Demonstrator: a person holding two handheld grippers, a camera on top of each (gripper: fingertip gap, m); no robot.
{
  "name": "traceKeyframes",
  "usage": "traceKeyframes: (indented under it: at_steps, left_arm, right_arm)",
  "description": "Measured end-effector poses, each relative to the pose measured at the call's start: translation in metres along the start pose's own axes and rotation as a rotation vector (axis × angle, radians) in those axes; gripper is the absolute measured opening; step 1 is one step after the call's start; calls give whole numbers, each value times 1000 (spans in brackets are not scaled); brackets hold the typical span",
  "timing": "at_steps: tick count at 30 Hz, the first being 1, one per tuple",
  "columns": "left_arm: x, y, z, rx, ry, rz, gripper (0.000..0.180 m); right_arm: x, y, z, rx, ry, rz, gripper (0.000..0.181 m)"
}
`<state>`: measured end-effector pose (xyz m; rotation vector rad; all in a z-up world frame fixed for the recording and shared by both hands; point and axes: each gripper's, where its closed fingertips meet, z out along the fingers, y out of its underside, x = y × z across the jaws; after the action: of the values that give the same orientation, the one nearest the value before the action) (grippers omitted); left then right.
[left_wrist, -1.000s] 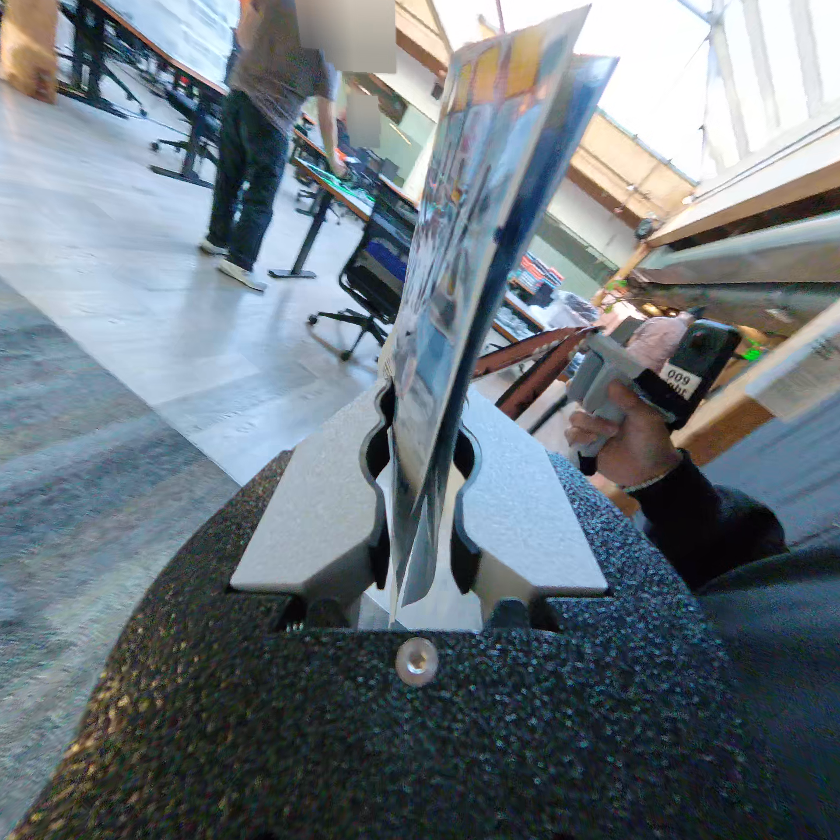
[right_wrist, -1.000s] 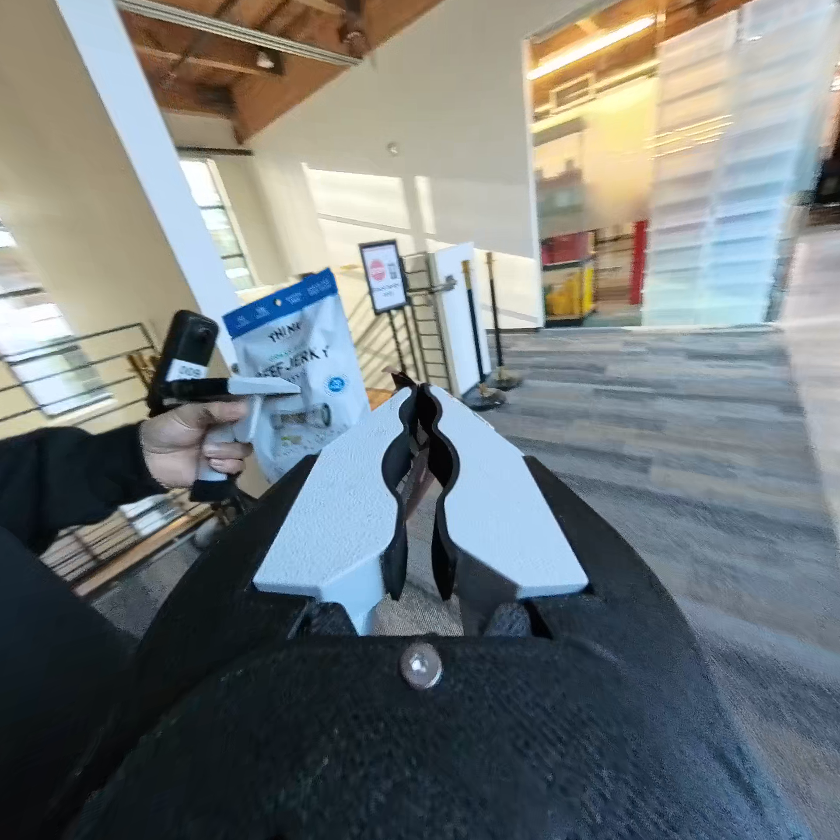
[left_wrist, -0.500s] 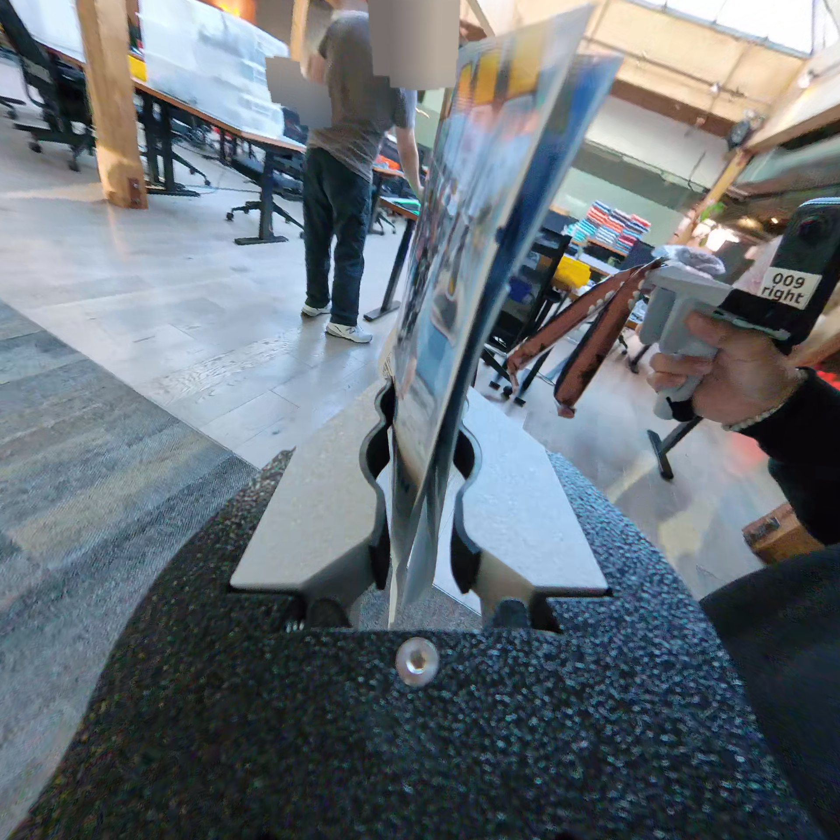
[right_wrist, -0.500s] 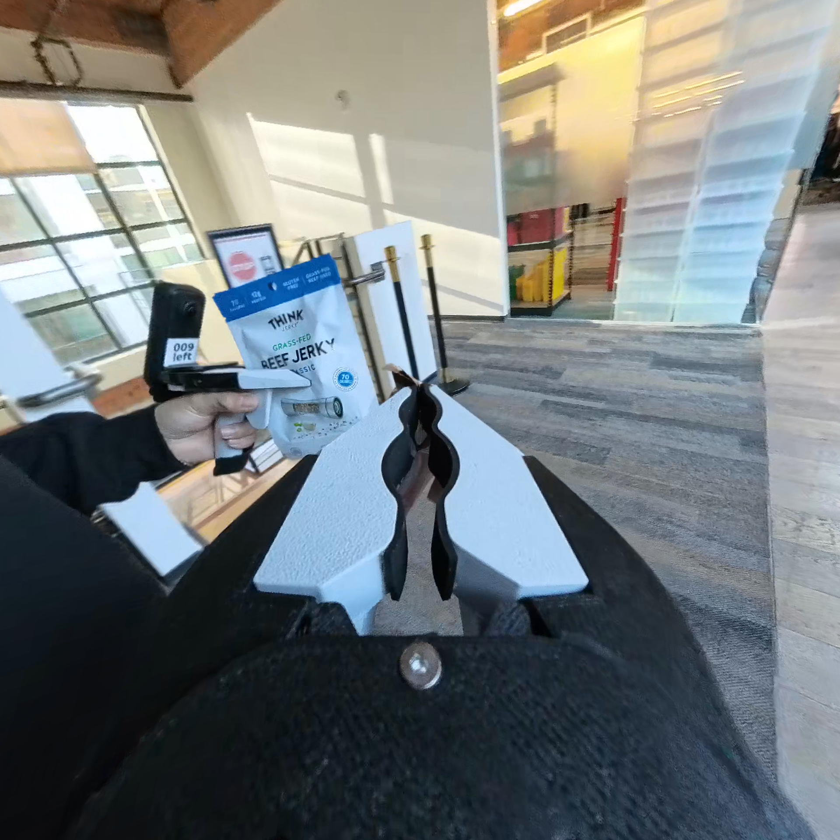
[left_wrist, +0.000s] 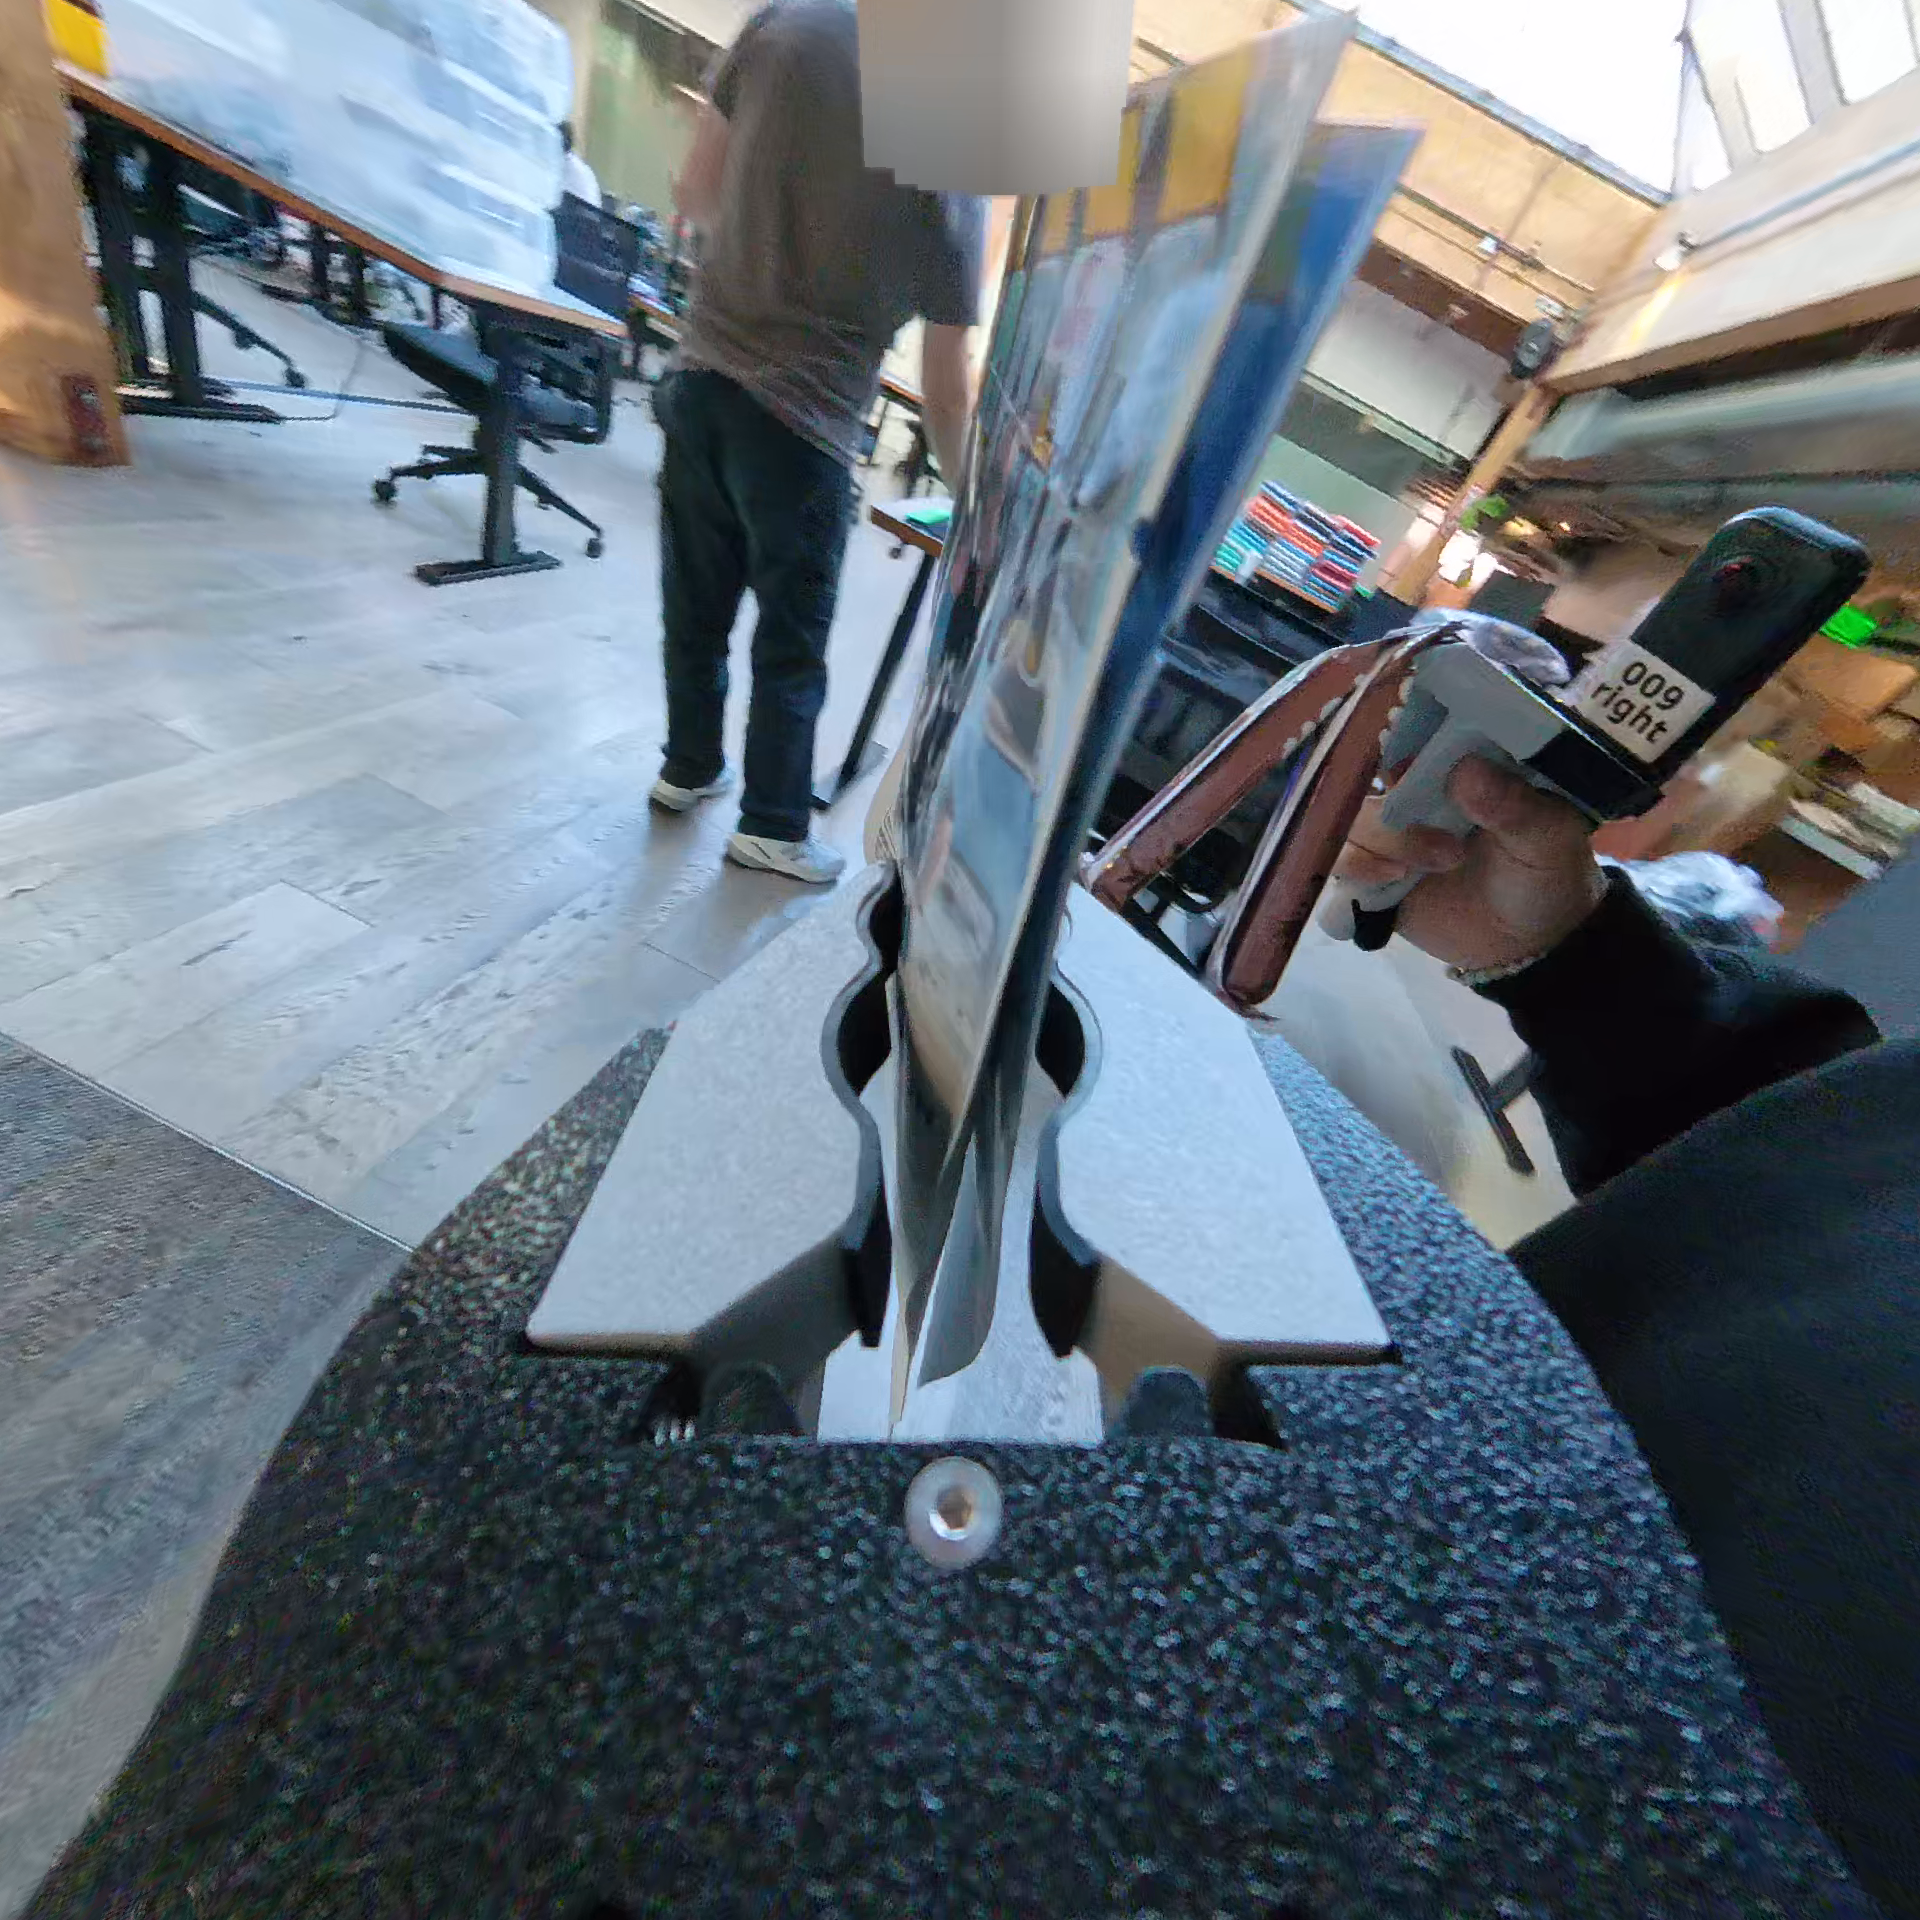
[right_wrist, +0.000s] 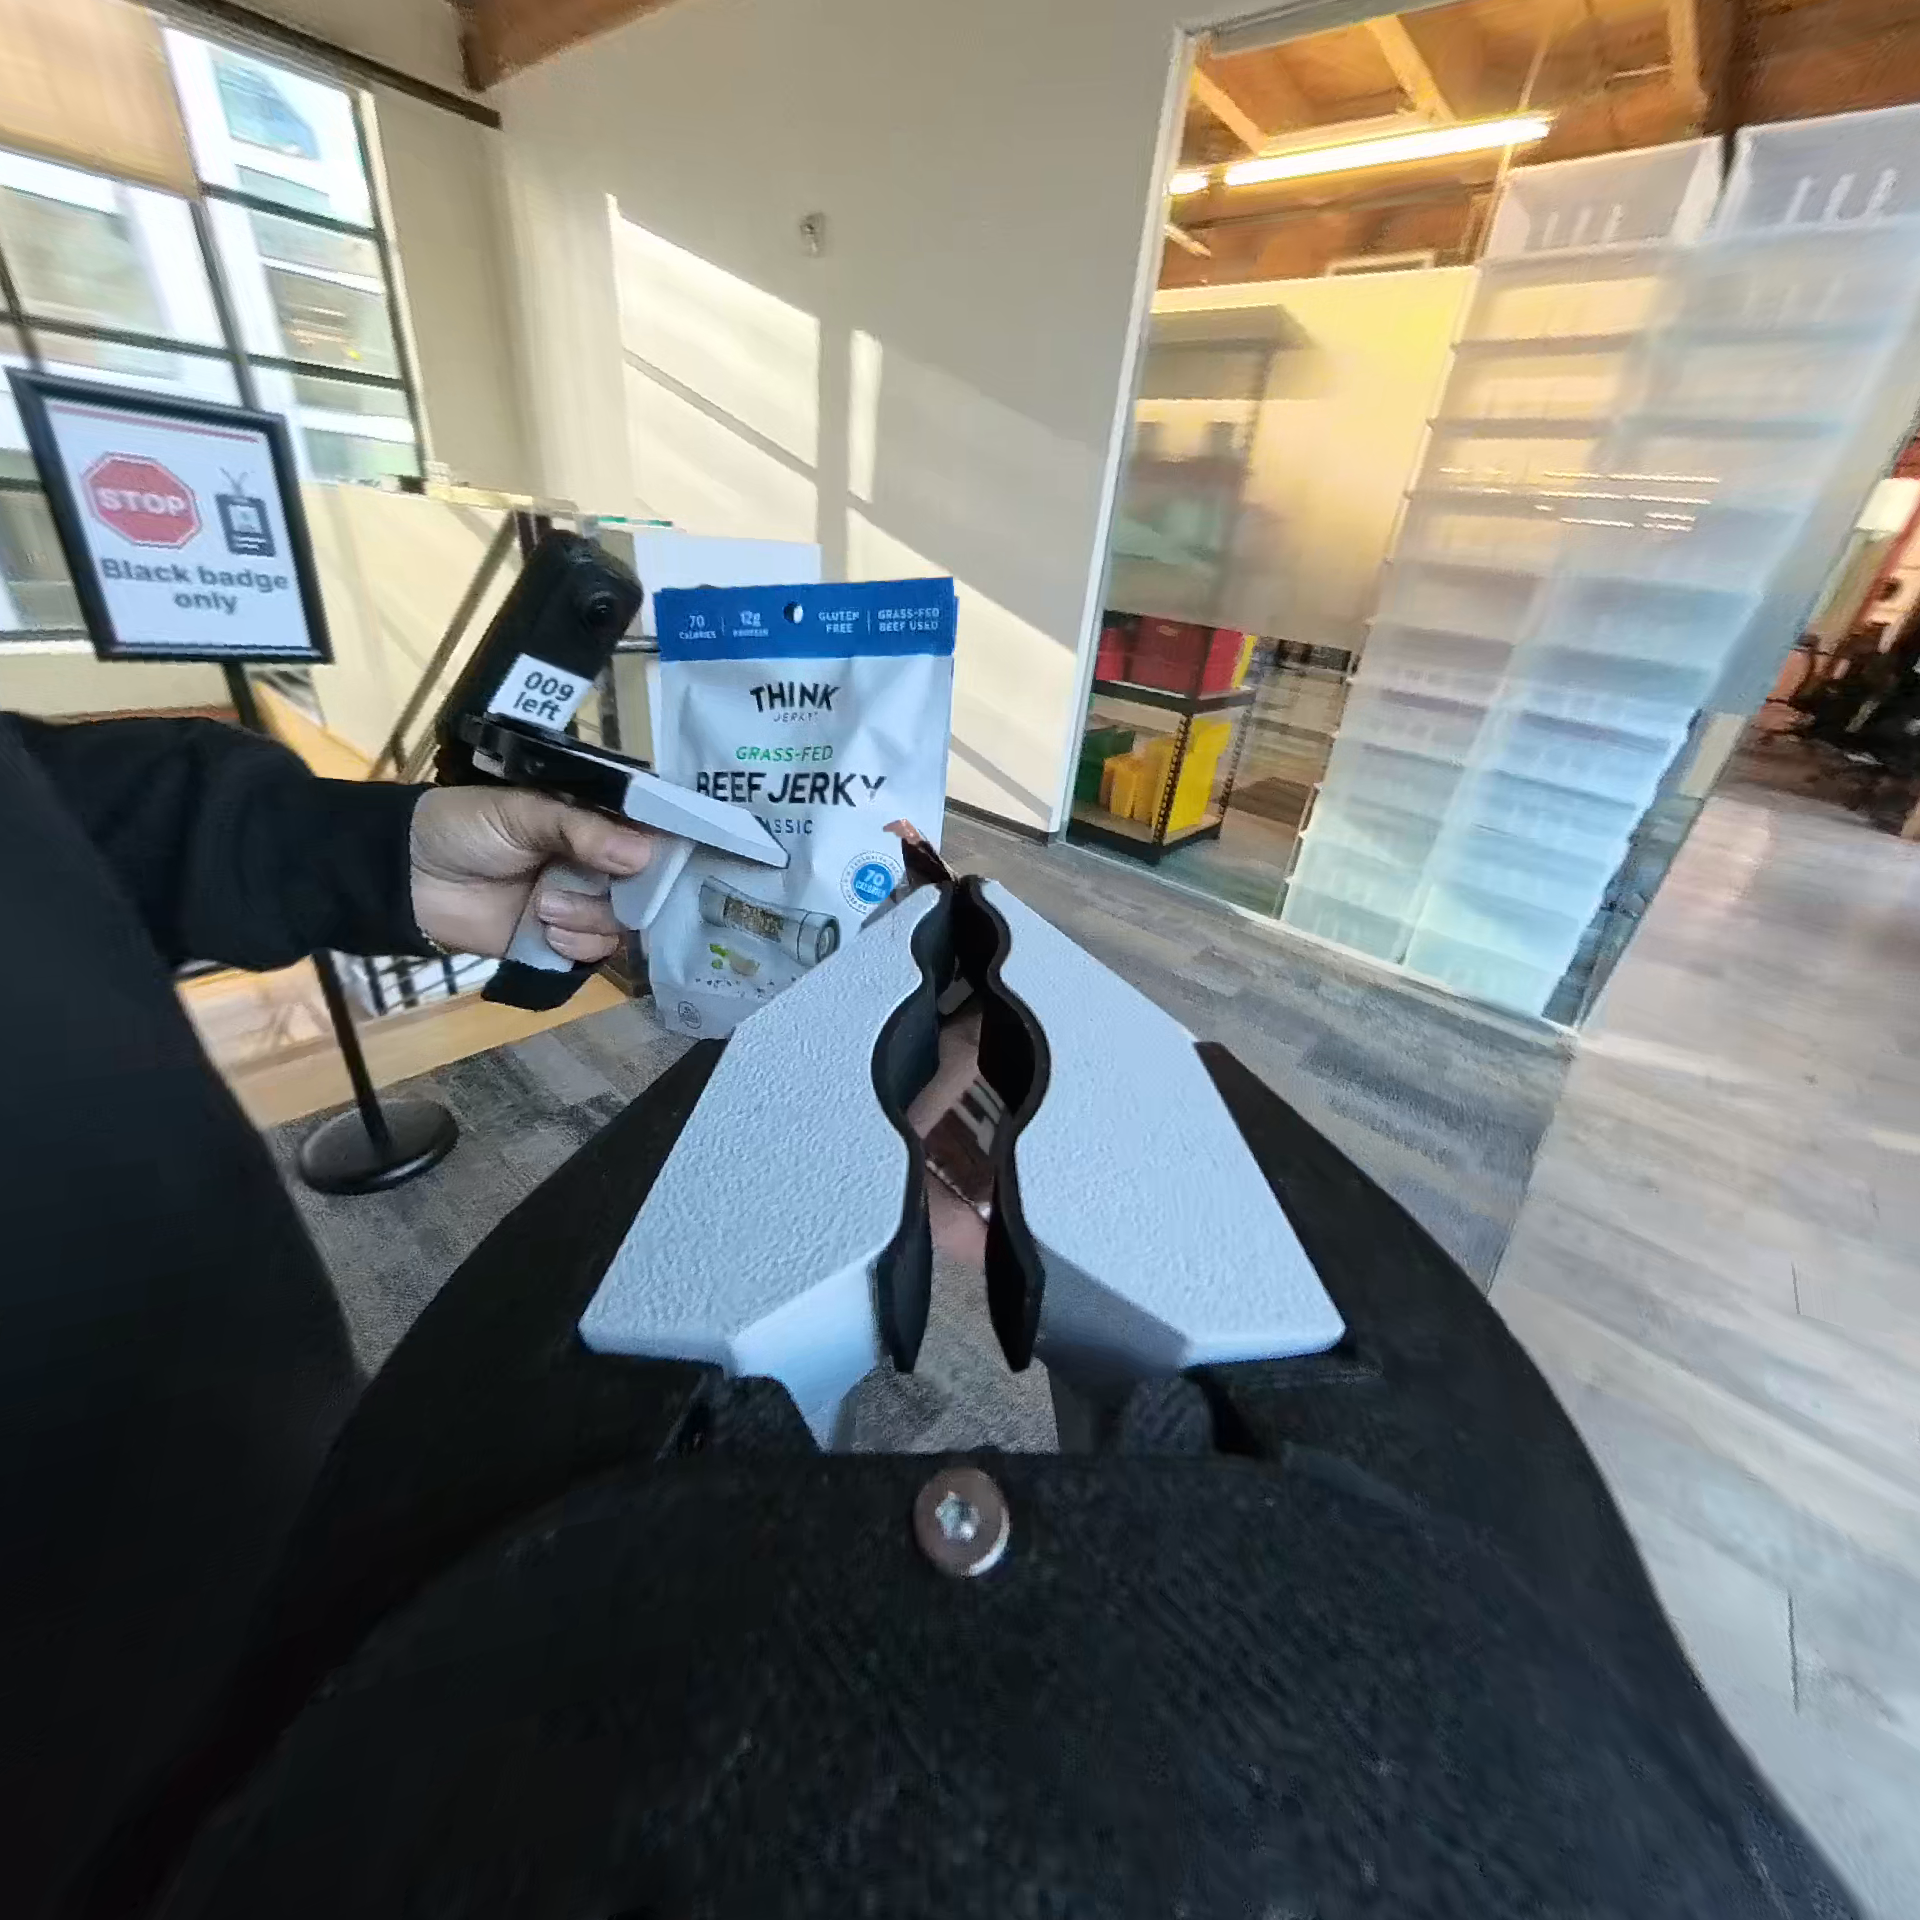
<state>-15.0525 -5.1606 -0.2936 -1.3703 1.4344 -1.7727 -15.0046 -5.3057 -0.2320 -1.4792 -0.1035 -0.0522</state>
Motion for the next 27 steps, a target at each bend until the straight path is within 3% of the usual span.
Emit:
traceKeyframes:
  at_steps: [11,15,18,27]
  left_arm:
    - [-337,-152,194,40,-144,-20,21]
    - [-469,-224,282,96,-81,-7,20]
    - [-565,-287,358,116,-22,-6,20]
    - [-831,-456,585,44,119,5,20]
  right_arm:
    - [393,38,247,-85,-59,-22,0]
    - [550,53,329,-26,-18,1,0]
    - [668,70,389,-91,55,-23,0]
    - [999,122,540,-129,266,37,0]
